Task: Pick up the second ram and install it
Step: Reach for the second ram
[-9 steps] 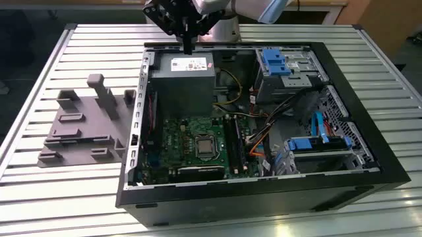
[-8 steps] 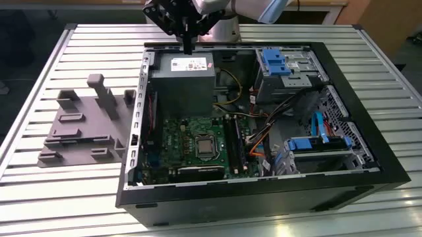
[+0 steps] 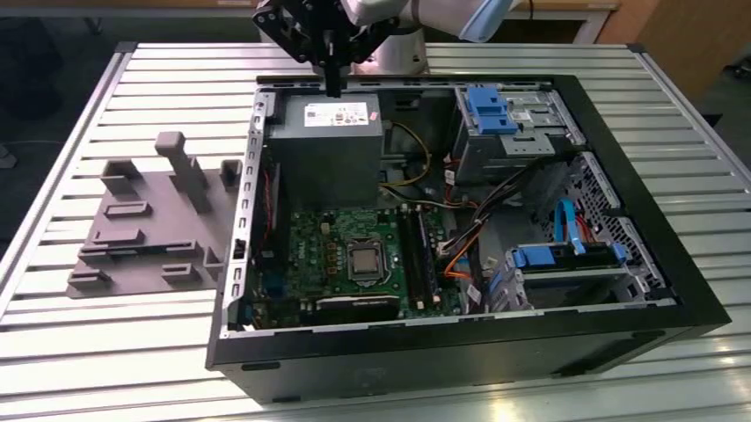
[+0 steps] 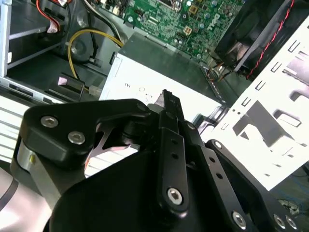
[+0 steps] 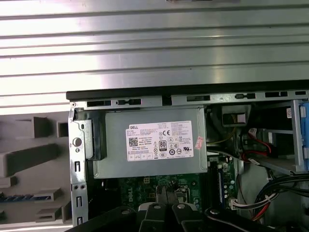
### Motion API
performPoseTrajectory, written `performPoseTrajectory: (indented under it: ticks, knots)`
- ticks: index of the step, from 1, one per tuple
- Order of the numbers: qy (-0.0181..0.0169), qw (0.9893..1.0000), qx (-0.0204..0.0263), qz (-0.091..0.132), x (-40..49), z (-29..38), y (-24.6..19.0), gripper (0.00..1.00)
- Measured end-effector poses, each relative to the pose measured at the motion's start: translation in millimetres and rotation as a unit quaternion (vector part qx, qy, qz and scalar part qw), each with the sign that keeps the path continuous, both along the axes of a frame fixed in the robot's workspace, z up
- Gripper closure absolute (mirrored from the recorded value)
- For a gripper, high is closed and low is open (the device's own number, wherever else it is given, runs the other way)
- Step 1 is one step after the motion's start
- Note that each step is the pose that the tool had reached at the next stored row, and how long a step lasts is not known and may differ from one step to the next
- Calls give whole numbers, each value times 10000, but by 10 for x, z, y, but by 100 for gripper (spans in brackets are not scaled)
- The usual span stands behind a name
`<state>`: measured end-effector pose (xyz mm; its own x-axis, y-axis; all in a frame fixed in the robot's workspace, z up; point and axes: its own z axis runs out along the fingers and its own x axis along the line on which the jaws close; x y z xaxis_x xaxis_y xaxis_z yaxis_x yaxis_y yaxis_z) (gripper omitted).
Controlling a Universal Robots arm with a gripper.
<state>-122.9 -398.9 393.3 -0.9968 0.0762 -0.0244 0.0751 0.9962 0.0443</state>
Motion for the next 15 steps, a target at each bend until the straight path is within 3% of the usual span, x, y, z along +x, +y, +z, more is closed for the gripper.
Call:
performPoseTrajectory:
  ticks: [15]
  knots:
    - [0,10000,0,0,-108,0,0,89]
